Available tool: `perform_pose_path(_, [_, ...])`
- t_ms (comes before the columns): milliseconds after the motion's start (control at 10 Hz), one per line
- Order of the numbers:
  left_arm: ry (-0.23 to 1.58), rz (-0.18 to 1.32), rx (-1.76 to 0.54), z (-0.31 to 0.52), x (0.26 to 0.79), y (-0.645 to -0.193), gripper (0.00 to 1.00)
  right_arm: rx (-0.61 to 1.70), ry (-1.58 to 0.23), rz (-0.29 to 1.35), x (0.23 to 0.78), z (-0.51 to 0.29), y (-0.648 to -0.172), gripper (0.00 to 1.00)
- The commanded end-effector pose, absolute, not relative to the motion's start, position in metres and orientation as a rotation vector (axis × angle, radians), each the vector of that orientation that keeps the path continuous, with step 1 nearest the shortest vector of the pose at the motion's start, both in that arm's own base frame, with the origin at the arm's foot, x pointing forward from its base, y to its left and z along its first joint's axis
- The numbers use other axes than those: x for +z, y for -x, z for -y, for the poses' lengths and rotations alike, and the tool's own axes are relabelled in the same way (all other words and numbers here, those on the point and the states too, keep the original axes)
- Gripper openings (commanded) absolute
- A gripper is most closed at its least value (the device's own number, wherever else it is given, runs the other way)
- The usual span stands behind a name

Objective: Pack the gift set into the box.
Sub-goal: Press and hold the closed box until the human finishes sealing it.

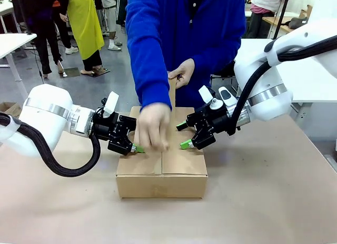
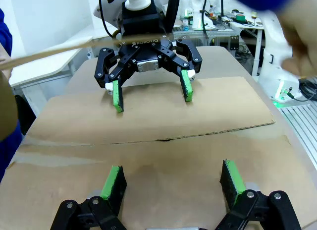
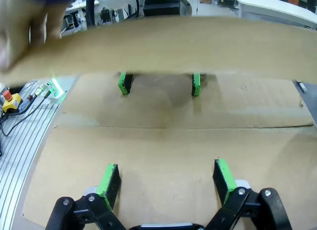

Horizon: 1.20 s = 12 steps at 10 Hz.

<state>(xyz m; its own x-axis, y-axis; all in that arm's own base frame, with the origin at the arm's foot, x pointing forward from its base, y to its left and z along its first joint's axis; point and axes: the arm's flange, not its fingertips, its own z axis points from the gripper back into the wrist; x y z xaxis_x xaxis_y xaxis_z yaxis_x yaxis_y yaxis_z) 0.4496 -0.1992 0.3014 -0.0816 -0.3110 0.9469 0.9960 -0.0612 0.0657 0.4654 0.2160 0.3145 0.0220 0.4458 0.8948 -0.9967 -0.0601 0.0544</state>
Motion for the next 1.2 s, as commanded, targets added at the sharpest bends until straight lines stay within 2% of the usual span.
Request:
perform_pose_path(0, [0.967,1.011,-1.448,0.1961,0.2980,-0.4474,1.00,1.396,-0.929,0.803,0.3108,-0.2161,-0.4627,1.00])
perform_pose_path(1100, [0.967,1.011,-1.448,0.1961,0.2980,-0.4474,1.00,1.396,-0.929,0.803,0.3108,-0.2161,-0.4627,1.00])
